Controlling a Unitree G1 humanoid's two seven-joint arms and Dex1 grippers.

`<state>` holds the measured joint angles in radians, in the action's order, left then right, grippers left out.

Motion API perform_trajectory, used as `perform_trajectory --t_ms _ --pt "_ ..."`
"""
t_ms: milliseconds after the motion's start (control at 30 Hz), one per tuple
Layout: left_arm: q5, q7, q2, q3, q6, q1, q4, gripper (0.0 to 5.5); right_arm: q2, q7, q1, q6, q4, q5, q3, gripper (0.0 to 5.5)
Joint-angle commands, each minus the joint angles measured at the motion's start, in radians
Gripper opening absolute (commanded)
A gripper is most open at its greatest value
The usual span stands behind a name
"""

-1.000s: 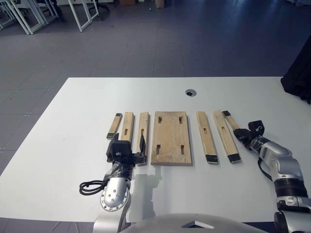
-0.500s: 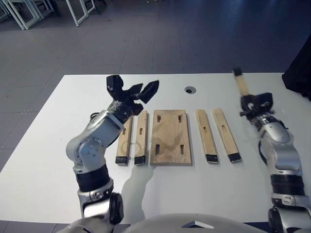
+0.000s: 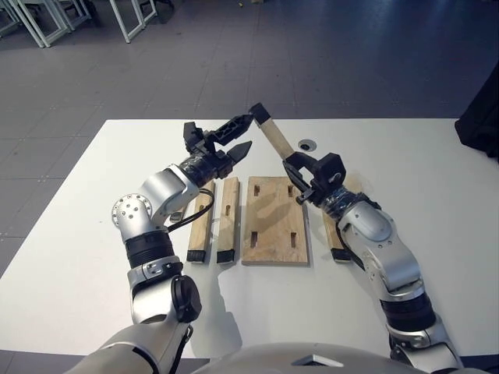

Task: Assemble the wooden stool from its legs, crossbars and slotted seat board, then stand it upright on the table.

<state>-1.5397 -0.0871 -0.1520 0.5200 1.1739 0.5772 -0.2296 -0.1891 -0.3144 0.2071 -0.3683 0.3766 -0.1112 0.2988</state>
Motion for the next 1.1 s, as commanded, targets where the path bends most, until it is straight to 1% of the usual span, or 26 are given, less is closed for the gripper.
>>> perform_trajectory --t_ms 33,100,233,333,467,500,533,600,833,1033,1067,1100 --pt "-0.044 -0.005 -0.025 -0.022 0.005 0.017 0.006 4.28 0.021 -0.008 -0.011 -0.007 0.000 0.009 0.031 1.28" --pt "-0.055 -0.004 -0.032 -0.031 -0.003 0.021 0.007 4.28 0.024 -0.014 -0.026 -0.013 0.014 0.009 0.057 1.28" --pt "-0.072 0.017 -0.060 -0.038 -0.011 0.027 -0.002 3.45 0.027 -0.016 -0.043 -0.021 0.028 0.008 0.074 1.28" --pt "-0.072 0.045 -0.094 -0.043 -0.005 0.030 -0.017 3.05 0.032 -0.012 -0.054 -0.027 0.037 0.007 0.081 1.28" --pt "-0.047 0.090 -0.132 -0.061 0.001 0.020 -0.029 2.41 0.031 -0.012 -0.055 -0.030 0.040 0.007 0.077 1.28" --pt "-0.036 0.100 -0.139 -0.068 0.002 0.017 -0.030 2.17 0.030 -0.013 -0.054 -0.030 0.039 0.007 0.075 1.28" --pt "-0.027 0.111 -0.144 -0.075 0.003 0.014 -0.030 2.09 0.029 -0.014 -0.053 -0.030 0.039 0.007 0.074 1.28" --pt "-0.011 0.126 -0.147 -0.092 0.011 0.003 -0.024 1.70 0.029 -0.015 -0.052 -0.030 0.037 0.007 0.073 1.28" --pt "-0.013 0.124 -0.135 -0.121 0.023 -0.018 -0.005 0.68 0.032 -0.015 -0.047 -0.030 0.031 0.007 0.071 1.28" --pt "-0.040 0.077 -0.130 -0.091 -0.007 -0.013 -0.028 0.59 0.028 -0.021 -0.053 -0.034 0.039 0.003 0.067 1.28" --pt "-0.025 0.086 -0.137 -0.088 -0.014 -0.014 -0.026 0.59 0.024 -0.032 -0.054 -0.042 0.045 -0.010 0.064 1.64" --pt "0.002 0.090 -0.146 -0.079 -0.038 -0.016 -0.019 0.54 0.020 -0.033 -0.054 -0.043 0.047 -0.009 0.061 1.79"
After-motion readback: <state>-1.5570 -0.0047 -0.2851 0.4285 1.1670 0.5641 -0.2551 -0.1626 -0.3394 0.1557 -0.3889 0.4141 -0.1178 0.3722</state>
